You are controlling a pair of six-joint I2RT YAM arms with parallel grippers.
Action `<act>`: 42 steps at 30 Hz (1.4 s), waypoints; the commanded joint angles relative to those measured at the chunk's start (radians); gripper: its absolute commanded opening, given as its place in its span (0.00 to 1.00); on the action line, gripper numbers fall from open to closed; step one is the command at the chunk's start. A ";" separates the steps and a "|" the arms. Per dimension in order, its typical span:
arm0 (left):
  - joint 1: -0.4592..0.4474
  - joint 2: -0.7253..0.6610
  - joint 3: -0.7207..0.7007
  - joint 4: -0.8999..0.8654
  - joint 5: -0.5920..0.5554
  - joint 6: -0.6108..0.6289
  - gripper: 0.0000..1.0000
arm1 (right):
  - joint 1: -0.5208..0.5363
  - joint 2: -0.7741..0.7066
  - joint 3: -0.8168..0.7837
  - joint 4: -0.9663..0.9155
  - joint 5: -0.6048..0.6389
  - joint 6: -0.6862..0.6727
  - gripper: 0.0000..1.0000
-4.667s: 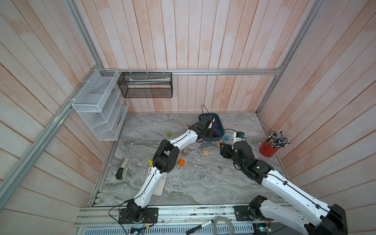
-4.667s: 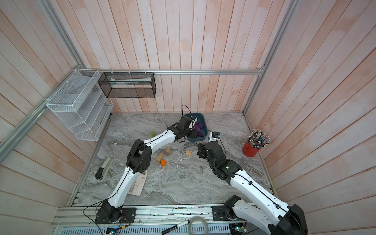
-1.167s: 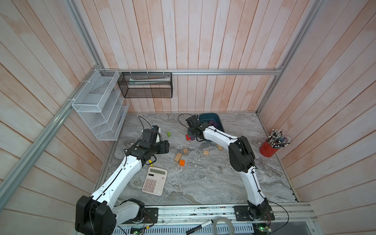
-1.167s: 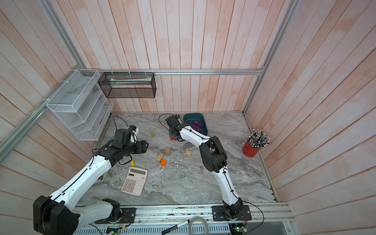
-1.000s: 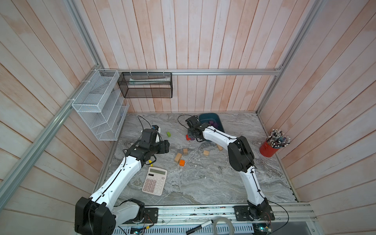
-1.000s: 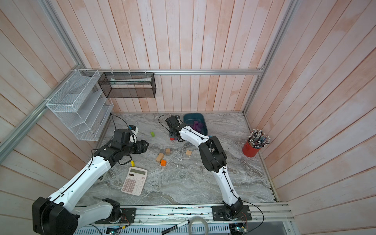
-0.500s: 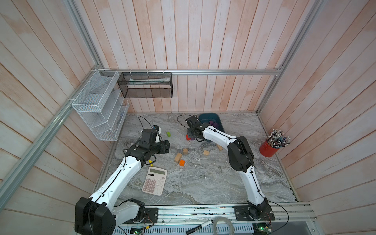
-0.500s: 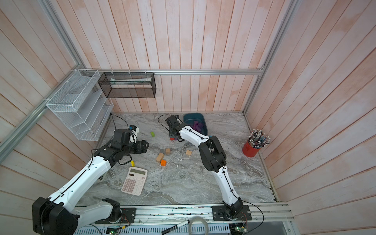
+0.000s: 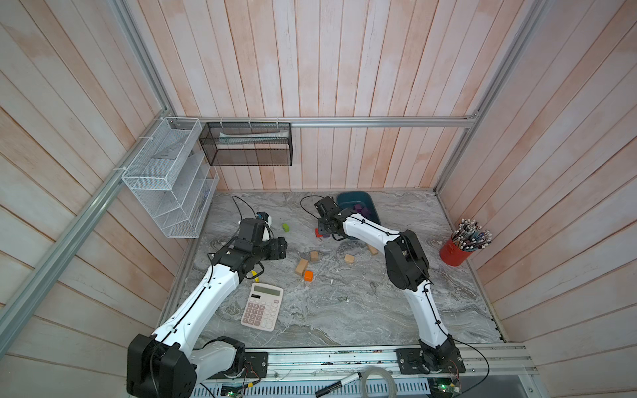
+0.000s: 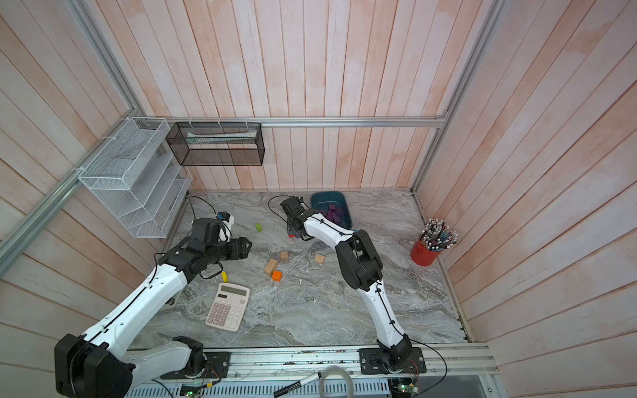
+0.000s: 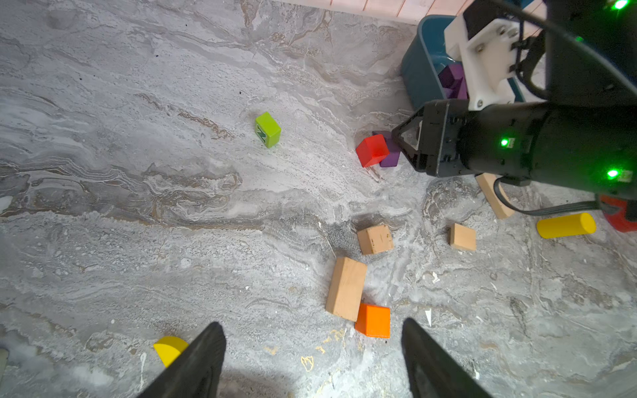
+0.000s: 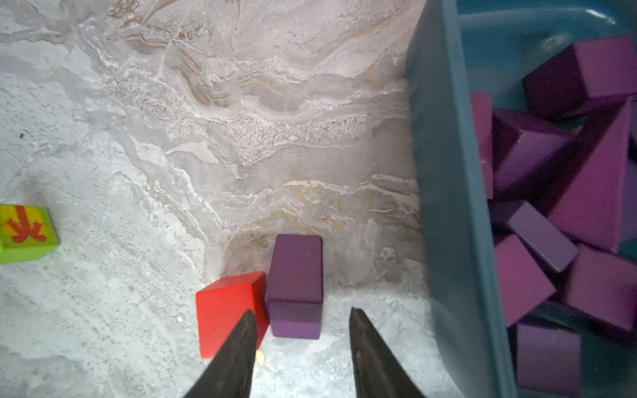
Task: Pick purple bricks into the storage bin
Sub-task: Pick up the building block from the center of the board.
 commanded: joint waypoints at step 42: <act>0.007 -0.002 -0.021 0.013 0.009 0.013 0.81 | -0.018 0.077 0.146 -0.062 -0.030 -0.040 0.23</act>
